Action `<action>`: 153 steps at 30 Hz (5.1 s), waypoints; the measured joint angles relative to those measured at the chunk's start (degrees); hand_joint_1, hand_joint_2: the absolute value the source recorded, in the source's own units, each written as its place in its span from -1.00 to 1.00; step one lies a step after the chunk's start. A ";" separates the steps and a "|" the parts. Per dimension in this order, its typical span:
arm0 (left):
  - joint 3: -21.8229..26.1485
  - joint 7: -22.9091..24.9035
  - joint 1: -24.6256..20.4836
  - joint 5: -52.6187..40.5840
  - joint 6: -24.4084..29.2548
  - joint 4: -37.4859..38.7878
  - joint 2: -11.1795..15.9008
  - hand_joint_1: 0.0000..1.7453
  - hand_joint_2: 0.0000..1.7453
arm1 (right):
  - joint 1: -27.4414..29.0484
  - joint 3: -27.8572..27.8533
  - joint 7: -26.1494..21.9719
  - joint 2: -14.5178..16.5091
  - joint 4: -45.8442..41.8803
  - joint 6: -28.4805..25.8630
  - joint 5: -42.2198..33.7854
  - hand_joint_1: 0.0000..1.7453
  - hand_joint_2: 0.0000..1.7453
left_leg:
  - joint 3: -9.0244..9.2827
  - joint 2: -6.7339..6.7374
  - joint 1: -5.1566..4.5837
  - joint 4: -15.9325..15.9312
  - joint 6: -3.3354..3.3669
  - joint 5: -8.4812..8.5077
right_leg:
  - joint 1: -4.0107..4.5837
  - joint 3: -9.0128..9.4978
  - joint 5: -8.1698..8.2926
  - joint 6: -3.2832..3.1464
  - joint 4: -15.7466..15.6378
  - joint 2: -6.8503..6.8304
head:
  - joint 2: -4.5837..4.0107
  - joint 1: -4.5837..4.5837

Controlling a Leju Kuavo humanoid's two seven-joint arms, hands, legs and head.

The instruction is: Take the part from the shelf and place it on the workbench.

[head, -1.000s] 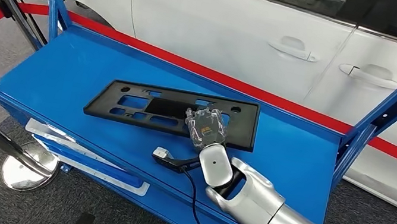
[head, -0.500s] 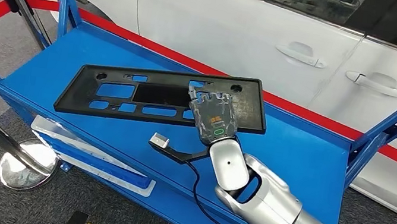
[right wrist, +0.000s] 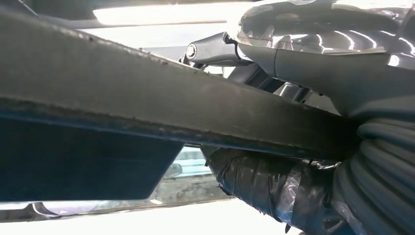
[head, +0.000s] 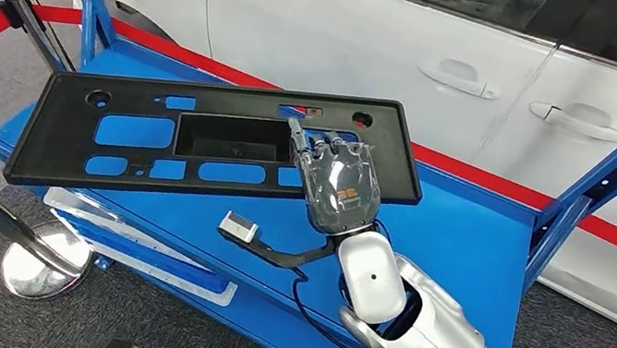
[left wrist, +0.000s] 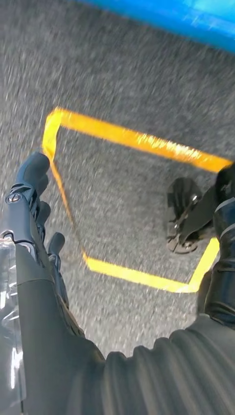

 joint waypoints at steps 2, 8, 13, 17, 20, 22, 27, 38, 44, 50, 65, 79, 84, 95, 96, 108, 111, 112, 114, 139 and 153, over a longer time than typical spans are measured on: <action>0.02 0.33 0.35 0.20 0.18 0.00 0.22 -1.00 1.00 | 0.64 -0.40 -0.04 -0.40 -0.86 -0.57 -0.26 1.00 1.00 | 3.74 0.03 0.49 -6.75 -0.42 3.40 | -0.33 -0.12 0.15 0.41 0.16 0.06 | 0.00 -0.01; 0.04 1.04 0.50 0.39 0.58 0.00 0.27 -1.00 1.00 | 1.50 -1.83 -0.65 -1.27 -3.64 -2.60 -0.44 1.00 1.00 | 7.45 -0.53 0.29 -15.32 1.49 6.40 | -0.28 -0.74 0.86 3.02 0.00 0.29 | 0.01 0.09; 0.06 1.09 0.57 0.42 0.69 0.00 0.43 -1.00 1.00 | 2.10 -2.63 -0.70 -2.11 -4.69 -2.69 -0.44 1.00 1.00 | 6.21 -0.17 -0.10 -15.88 3.57 7.94 | -0.19 -4.94 -8.14 3.22 12.20 0.09 | -0.01 0.43; 0.06 1.10 0.68 0.43 0.68 0.00 0.44 -1.00 1.00 | 2.62 -2.90 -0.72 -2.47 -5.11 -2.69 -0.44 1.00 1.00 | 4.84 -0.17 -0.57 -15.53 3.41 8.76 | 0.27 -0.31 -5.81 2.53 8.25 0.10 | 0.00 0.44; 0.07 1.10 0.65 0.41 0.68 0.00 0.44 -1.00 1.00 | 2.61 -3.23 -0.72 -2.51 -5.58 -2.72 -0.44 1.00 1.00 | 4.31 -0.19 -0.72 -15.43 2.59 9.41 | 0.91 4.59 -3.81 1.73 0.00 0.16 | 0.00 0.47; 0.08 1.11 0.66 0.41 0.68 0.00 0.45 -1.00 1.00 | 2.64 -3.38 -0.71 -2.57 -5.78 -2.76 -0.44 1.00 1.00 | 4.22 -0.22 -0.74 -15.66 1.89 10.03 | 1.09 4.42 -3.32 1.26 -0.58 0.16 | 0.01 0.55; 0.07 1.11 0.71 0.43 0.68 0.02 0.56 -1.00 1.00 | 2.68 -3.47 -0.73 -2.64 -6.01 -2.78 -0.44 1.00 1.00 | 0.71 -0.14 -0.44 -7.12 0.47 3.23 | 0.62 2.96 -1.47 -0.46 -1.28 -0.26 | -0.01 0.25; 0.06 1.10 0.44 0.42 0.69 0.02 0.78 -1.00 1.00 | 2.89 -3.60 -0.75 -2.83 -6.30 -2.79 -0.44 1.00 1.00 | 10.59 -0.09 -1.03 -17.16 2.32 5.40 | 0.87 0.06 1.09 1.34 -0.82 -0.41 | -0.01 0.13; 0.08 1.11 0.42 0.43 0.68 0.02 0.76 -1.00 1.00 | 3.05 -3.78 -0.84 -2.97 -6.43 -2.82 -0.44 1.00 1.00 | 8.71 0.42 -0.51 -18.46 3.77 7.95 | 0.58 -4.64 -8.15 2.65 12.43 -0.26 | -0.01 0.58; 0.08 1.11 0.42 0.41 0.68 0.02 0.71 -1.00 1.00 | 3.12 -3.84 -0.89 -3.13 -6.50 -2.83 -0.44 1.00 1.00 | 5.93 0.26 0.02 -16.28 2.17 8.58 | 0.12 4.24 -3.47 3.04 0.16 0.02 | 0.00 0.67; 0.08 1.09 0.28 0.56 1.18 0.02 1.01 -1.00 1.00 | 1.91 -2.87 -11.27 -1.84 -6.78 -2.88 -11.95 1.00 1.00 | 9.19 0.11 -0.95 -14.47 2.37 4.75 | 1.43 0.40 -0.08 -0.24 -0.42 -0.09 | 0.00 0.51; 0.08 1.11 0.05 0.89 1.27 0.02 1.18 -1.00 1.00 | 0.49 0.73 -11.98 2.57 -7.36 -3.39 -13.84 1.00 1.00 | 5.90 0.24 -0.52 -16.55 3.29 8.92 | 0.61 2.63 -4.63 2.49 3.87 -0.20 | 0.00 1.14; 0.08 1.09 0.22 0.93 1.28 0.02 1.17 -1.00 1.00 | 0.22 0.85 -11.99 2.93 -7.44 -3.55 -14.09 1.00 1.00 | 4.65 0.11 -0.43 -15.99 1.49 9.94 | 1.17 4.35 -2.85 0.84 -1.14 -0.16 | 0.01 1.08; 0.08 1.02 0.24 1.59 1.34 0.02 1.37 -1.00 1.00 | -0.05 0.88 -11.45 3.06 -7.49 -4.95 -15.78 1.00 1.00 | 8.89 -0.09 0.34 -13.09 -0.58 4.55 | 0.58 -0.60 1.23 0.53 -1.06 -0.48 | 0.01 0.68; 0.08 0.99 0.21 1.65 1.34 0.02 1.36 -1.00 1.00 | -0.10 0.88 -11.41 3.06 -7.50 -4.97 -15.90 1.00 1.00 | 10.14 -0.22 0.23 -15.33 -0.38 4.76 | 0.64 -0.85 1.52 0.89 -0.96 -0.46 | 0.01 0.68; 0.08 1.11 0.31 2.04 1.25 0.02 1.37 -1.00 1.00 | -0.56 0.88 -10.88 2.74 -7.49 -5.01 -17.81 1.00 1.00 | 5.97 0.05 -1.18 -16.01 3.85 8.33 | 1.31 -1.75 -5.83 1.41 10.35 -0.23 | 0.00 1.26; 0.08 1.08 0.26 2.11 1.22 0.02 1.14 -1.00 1.00 | -0.84 0.88 -10.88 2.75 -7.49 -4.98 -18.02 1.00 1.00 | 5.04 0.06 -1.47 -15.80 3.61 9.11 | 2.23 4.79 -3.63 -0.53 -0.15 -0.23 | 0.00 1.21; 0.08 1.06 0.22 2.13 1.21 0.02 1.08 -1.00 1.00 | -1.02 0.89 -10.88 2.75 -7.48 -4.97 -18.04 1.00 1.00 | 4.85 0.11 -1.36 -15.90 3.32 9.51 | 2.40 5.34 -3.54 -0.73 -1.48 -0.25 | 0.01 1.24; 0.08 1.04 0.21 2.15 1.21 0.03 1.15 -1.00 1.00 | -1.32 0.90 -10.87 2.74 -7.44 -4.96 -18.11 1.00 1.00 | 4.61 0.10 -1.23 -16.30 2.63 10.33 | 2.36 5.27 -2.44 -0.67 -2.41 -0.32 | 0.01 1.39; 0.07 1.15 0.09 2.62 1.51 0.04 1.47 -1.00 1.00 | -1.77 2.00 -10.78 2.81 -6.60 -4.98 -20.54 1.00 1.00 | 4.06 -0.03 -0.61 -14.71 3.47 8.77 | 1.16 -2.04 -4.95 1.33 11.04 -0.38 | 0.00 1.20; -0.27 0.34 -0.01 0.73 3.20 0.04 1.55 -1.00 1.00 | -2.63 2.86 -10.78 2.88 -5.85 -5.09 -20.87 1.00 1.00 | 0.36 -0.05 0.35 -2.61 -0.54 3.47 | 1.29 2.52 0.45 -0.57 -3.54 -0.70 | 0.00 0.90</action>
